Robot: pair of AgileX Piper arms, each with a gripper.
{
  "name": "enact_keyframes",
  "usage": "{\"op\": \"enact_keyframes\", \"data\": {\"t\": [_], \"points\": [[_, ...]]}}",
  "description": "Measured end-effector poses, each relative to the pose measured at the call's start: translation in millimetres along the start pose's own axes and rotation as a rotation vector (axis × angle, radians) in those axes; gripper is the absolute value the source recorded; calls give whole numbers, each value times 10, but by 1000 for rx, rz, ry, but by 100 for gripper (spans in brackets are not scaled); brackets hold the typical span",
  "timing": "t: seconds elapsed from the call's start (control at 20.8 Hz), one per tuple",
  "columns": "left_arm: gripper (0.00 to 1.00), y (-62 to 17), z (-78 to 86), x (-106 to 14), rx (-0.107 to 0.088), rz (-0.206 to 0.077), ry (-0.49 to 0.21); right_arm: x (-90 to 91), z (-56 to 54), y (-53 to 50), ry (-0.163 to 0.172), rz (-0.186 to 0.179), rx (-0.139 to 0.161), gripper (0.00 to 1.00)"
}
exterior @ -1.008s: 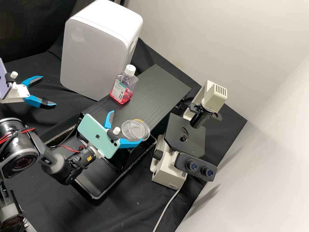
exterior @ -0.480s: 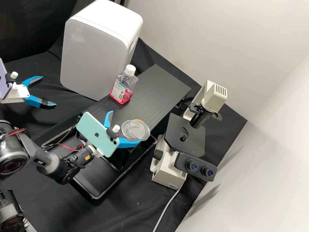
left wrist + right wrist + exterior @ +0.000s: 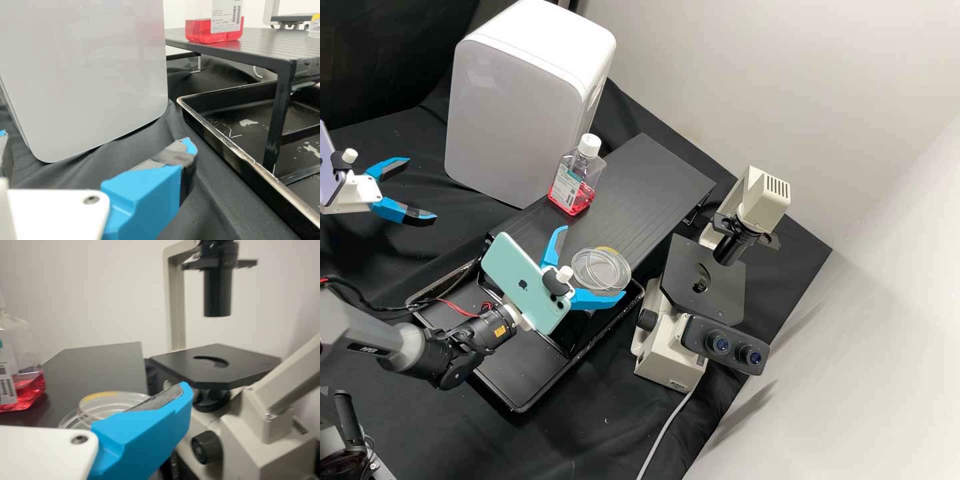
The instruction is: Place the lid on the petri dish
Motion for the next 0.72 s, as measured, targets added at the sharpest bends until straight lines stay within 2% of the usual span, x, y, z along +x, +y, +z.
{"op": "enact_keyframes", "data": {"t": [0.1,0.14,0.29,0.38,0.53,0.72], "points": [[100,0,0,0,0,0,0,56,-20,-5,-1,-19,10,100],[100,0,0,0,0,0,0,103,-18,-43,-1,-40,16,100],[100,0,0,0,0,0,0,229,12,-150,-30,-104,20,100],[100,0,0,0,0,0,0,285,57,-195,-57,-129,22,100],[100,-3,0,1,1,-1,0,292,89,-200,-73,-133,24,100],[100,-8,-1,2,2,-3,1,277,118,-128,-85,-105,22,100]]}}
